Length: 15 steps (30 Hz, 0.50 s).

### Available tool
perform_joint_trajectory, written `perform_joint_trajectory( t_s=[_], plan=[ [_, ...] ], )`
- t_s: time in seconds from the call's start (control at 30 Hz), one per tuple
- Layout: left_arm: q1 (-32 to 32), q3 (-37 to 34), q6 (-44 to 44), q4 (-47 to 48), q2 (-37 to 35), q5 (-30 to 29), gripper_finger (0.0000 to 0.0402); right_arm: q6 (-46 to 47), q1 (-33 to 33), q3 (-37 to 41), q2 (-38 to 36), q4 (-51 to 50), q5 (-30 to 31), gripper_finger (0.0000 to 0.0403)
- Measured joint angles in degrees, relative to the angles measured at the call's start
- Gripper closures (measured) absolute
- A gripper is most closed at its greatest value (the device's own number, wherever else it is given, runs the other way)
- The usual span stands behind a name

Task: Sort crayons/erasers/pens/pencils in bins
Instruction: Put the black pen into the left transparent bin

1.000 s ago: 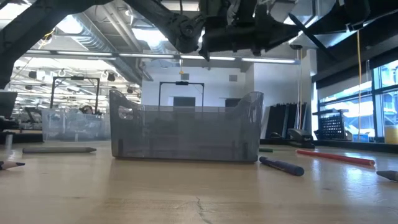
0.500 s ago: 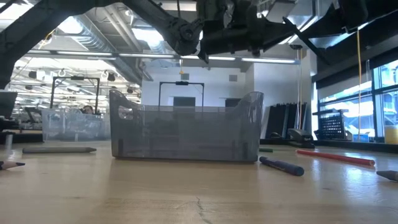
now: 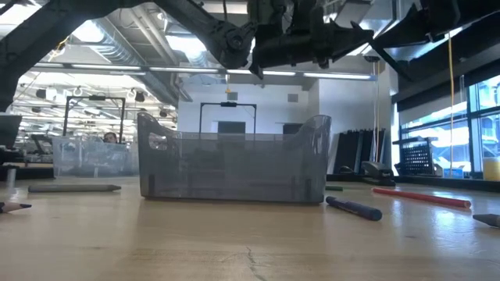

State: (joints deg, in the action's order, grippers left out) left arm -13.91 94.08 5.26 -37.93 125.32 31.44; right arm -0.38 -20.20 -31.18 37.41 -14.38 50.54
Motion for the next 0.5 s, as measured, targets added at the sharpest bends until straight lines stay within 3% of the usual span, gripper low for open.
perform_joint_trajectory(
  t_s=[0.17,0.33,0.5],
  plan=[
    [-1.11,0.04,-0.55,2.69,0.00,-0.57,0.0379,1.48,0.37,0.04,-0.02,-0.64,0.62,0.0331],
    [-2.59,0.04,-1.74,8.71,-0.31,-5.27,0.0384,4.02,0.35,0.04,-0.33,-3.35,6.61,0.0288],
    [-2.99,0.01,3.44,23.27,-4.51,-17.09,0.0382,9.23,0.35,0.04,-1.58,-9.09,10.95,0.0250]
  ],
)
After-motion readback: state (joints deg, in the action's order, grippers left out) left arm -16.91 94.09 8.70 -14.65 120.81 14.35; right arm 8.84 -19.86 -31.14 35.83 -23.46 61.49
